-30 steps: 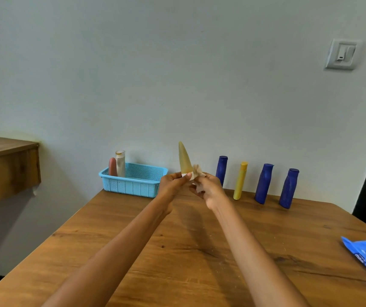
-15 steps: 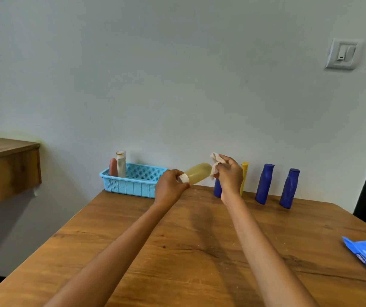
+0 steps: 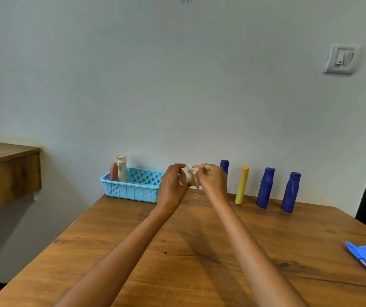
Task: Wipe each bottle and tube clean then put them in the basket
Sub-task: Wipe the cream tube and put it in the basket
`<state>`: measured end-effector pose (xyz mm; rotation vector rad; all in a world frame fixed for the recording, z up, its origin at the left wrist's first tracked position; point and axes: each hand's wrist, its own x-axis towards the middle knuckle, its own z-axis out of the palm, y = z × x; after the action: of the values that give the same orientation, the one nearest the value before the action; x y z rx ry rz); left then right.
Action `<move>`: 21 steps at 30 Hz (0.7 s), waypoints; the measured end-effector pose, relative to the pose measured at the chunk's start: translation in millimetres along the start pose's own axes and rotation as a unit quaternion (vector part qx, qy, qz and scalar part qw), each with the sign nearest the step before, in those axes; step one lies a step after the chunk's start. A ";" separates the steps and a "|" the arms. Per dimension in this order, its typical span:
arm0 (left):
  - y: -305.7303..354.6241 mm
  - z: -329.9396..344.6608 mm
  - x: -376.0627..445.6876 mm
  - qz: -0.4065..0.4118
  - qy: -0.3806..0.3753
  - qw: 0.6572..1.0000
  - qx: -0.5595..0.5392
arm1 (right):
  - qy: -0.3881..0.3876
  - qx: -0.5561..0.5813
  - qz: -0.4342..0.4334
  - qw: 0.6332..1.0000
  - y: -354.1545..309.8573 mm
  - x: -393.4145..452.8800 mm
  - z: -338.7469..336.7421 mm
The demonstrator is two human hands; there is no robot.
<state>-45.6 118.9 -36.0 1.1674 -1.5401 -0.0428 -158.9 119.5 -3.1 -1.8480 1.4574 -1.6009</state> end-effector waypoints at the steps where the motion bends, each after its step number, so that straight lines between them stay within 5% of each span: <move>1: 0.4 0.0 -1.3 0.021 -0.003 1.000 0.002 | 0.018 0.003 0.012 1.000 5.1 2.5 -4.2; 5: -1.1 -2.5 -6.7 0.148 0.000 0.987 0.066 | 0.054 -0.014 0.071 0.996 29.8 13.4 -30.5; 11: 1.2 -2.9 -9.1 0.320 -0.003 0.938 0.132 | -0.009 -0.028 0.135 0.990 42.1 21.0 -26.6; 21: -5.5 -7.1 -5.0 0.380 -0.020 0.907 0.181 | 0.015 -0.128 0.058 0.990 22.2 6.7 -13.8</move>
<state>-37.4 123.4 -40.4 0.7628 -2.0002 0.7729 -182.5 109.3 -11.4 -1.8357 1.8214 -1.4493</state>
